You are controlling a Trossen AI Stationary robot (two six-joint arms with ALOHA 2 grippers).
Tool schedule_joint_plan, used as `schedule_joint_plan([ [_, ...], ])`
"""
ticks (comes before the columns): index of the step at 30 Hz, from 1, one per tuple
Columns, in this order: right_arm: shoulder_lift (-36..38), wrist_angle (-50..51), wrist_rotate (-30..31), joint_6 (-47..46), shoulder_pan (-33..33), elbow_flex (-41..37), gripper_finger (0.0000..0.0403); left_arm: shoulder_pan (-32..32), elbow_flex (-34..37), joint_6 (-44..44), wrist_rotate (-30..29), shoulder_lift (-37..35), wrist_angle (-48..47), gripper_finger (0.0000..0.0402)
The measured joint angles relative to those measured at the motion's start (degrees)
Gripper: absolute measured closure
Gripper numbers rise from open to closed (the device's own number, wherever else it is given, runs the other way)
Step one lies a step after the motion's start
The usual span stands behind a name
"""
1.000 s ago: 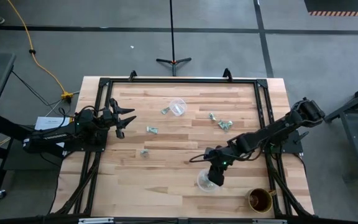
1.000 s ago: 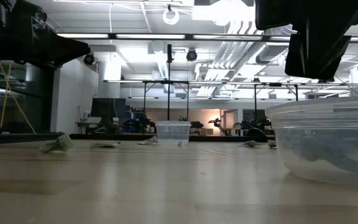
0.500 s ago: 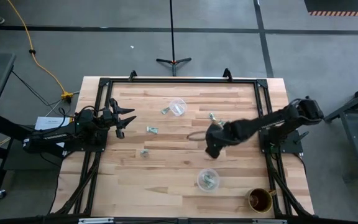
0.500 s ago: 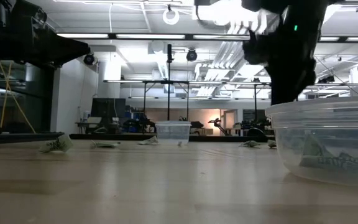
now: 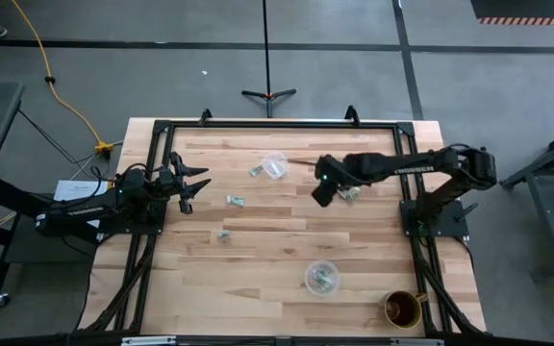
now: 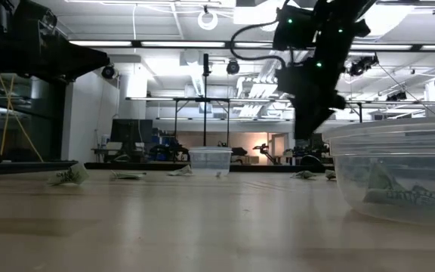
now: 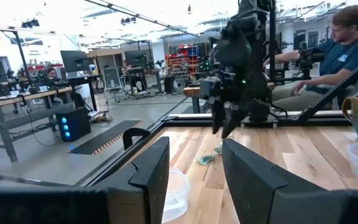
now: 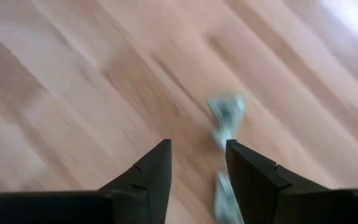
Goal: Pick and place Stevia / Truvia into bins
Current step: Put the stevia packet into the bottom transparent container
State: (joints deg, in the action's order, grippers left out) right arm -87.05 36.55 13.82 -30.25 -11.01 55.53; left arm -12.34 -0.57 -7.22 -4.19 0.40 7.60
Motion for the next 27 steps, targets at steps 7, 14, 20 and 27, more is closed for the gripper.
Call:
schedule_joint_plan([
  [7,0.0,-2.6,-4.3,7.1,-7.1,-0.2,0.0234,0.0,0.0,0.0,0.0,0.0,0.0,0.022],
  [14,-4.4,-3.8,-10.2,10.0,-10.3,-0.2,0.0229,0.0,0.0,0.0,0.0,0.0,0.0,0.022],
  [20,-7.7,-3.8,-9.3,11.1,-10.4,-0.2,0.0229,0.0,0.0,0.0,0.0,0.0,0.0,0.022],
  [27,-10.5,-3.8,-6.9,11.3,-10.4,-0.2,0.023,0.0,0.0,0.0,-1.2,0.0,0.0,0.022],
])
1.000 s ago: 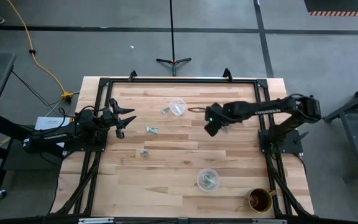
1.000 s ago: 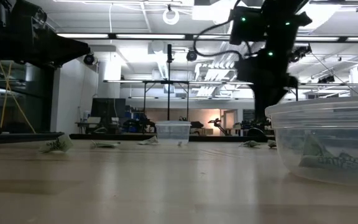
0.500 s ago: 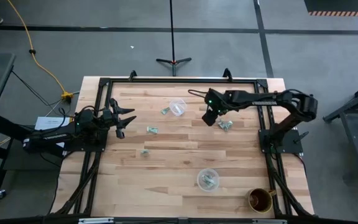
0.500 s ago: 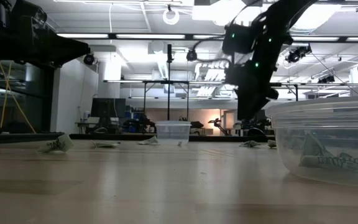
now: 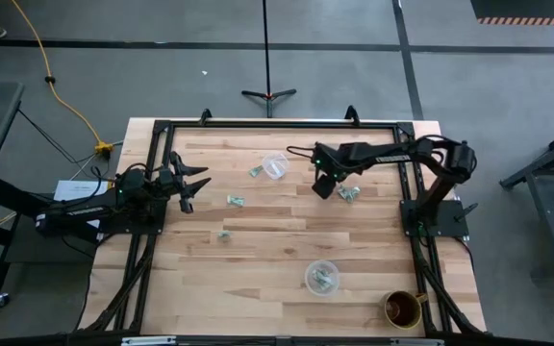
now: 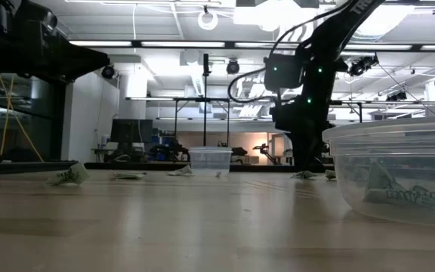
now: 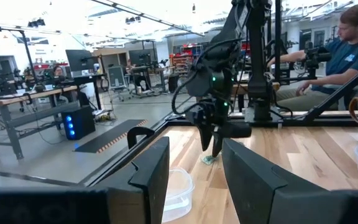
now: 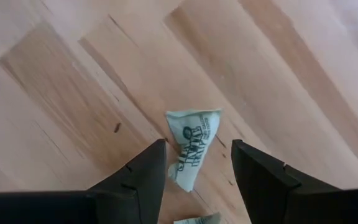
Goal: Pick and place Stevia / Truvia into bins
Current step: Put the stevia packet into the bottom transparent container
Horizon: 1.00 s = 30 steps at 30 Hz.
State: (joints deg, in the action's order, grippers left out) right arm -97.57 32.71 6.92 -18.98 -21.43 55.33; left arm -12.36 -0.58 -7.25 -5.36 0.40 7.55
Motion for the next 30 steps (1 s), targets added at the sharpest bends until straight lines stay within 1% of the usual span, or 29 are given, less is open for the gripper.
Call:
schedule_joint_plan([
  [7,-3.0,-0.4,-0.9,-0.4,0.0,0.0,0.0234,0.0,0.0,0.0,-0.2,0.0,0.0,0.022],
  [11,-3.4,-0.5,-1.4,-0.5,0.0,0.1,0.0251,0.0,0.0,0.0,-0.2,0.0,0.0,0.022],
  [15,-3.3,-0.5,-1.7,-1.4,0.0,0.1,0.0287,0.0,0.0,0.0,-0.2,0.0,0.0,0.022],
  [20,-3.3,-0.8,-3.4,-1.5,0.0,0.1,0.0354,0.0,0.0,0.0,-0.3,0.0,0.0,0.022],
  [22,-3.3,-1.0,-4.8,-1.5,0.0,0.1,0.0384,0.0,0.0,0.0,-0.3,0.0,0.0,0.022],
  [23,-3.3,-1.3,-5.7,-1.5,0.0,0.1,0.0392,0.0,0.0,0.0,-0.3,0.0,0.0,0.022],
  [28,-2.5,-4.6,-11.0,-3.3,1.1,0.1,0.0389,0.0,0.0,0.0,-0.3,0.0,0.0,0.022],
  [30,-1.3,-6.5,-14.6,-3.6,2.2,0.1,0.0397,0.0,0.0,0.0,-0.3,0.0,0.0,0.022],
])
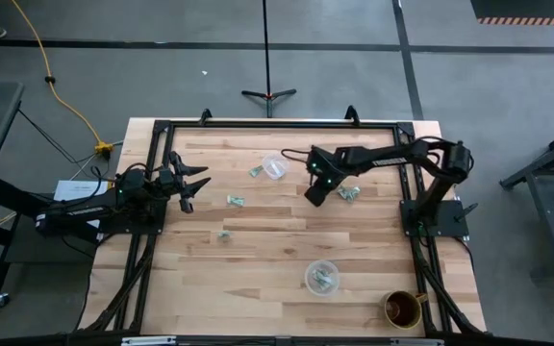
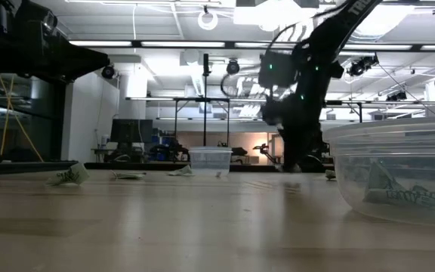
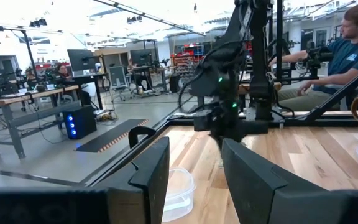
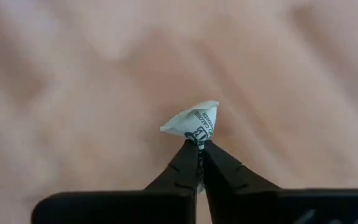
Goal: Pick and place Stevia / Truvia into bins
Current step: Put the stevia packet into the bottom transparent container, then put the stevia packet into the top transparent container
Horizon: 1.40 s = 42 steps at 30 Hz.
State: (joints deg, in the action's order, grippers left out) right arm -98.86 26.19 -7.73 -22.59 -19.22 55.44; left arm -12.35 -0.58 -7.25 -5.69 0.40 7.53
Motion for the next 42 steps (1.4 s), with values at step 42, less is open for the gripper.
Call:
schedule_joint_plan([
  [42,10.9,-5.0,-0.3,-24.8,41.2,0.0,0.0307,0.0,0.0,0.0,0.1,0.0,0.0,0.022],
])
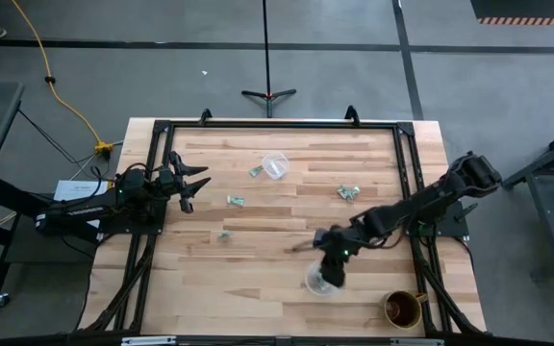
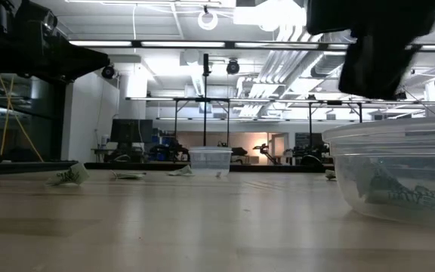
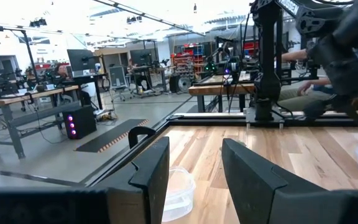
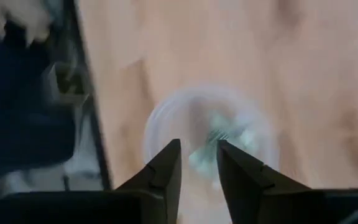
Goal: Pick and place Stevia / Truvia into bins
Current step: Put the stevia packet into the top transparent container
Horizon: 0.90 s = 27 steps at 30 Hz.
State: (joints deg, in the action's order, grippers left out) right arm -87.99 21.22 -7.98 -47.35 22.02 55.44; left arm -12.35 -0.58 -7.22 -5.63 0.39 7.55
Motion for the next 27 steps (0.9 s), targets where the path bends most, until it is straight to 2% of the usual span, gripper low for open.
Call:
schedule_joint_plan([
  [3,0.8,0.9,6.3,0.2,-3.3,0.0,0.0298,0.0,0.0,0.0,0.0,0.0,0.0,0.022],
  [9,1.1,12.0,6.7,4.5,-14.5,0.0,0.0277,0.0,0.0,0.0,0.0,0.0,0.0,0.022],
  [15,1.0,19.8,14.5,7.4,-28.8,0.0,0.0236,0.0,0.0,0.0,0.0,0.0,0.0,0.022],
  [21,-0.6,20.4,12.2,12.1,-39.4,0.0,0.0203,0.0,0.0,0.0,0.0,0.0,0.0,0.022],
  [27,-3.7,21.4,8.8,15.0,-44.1,-0.1,0.0197,0.0,0.0,0.0,0.0,0.0,0.0,0.022],
])
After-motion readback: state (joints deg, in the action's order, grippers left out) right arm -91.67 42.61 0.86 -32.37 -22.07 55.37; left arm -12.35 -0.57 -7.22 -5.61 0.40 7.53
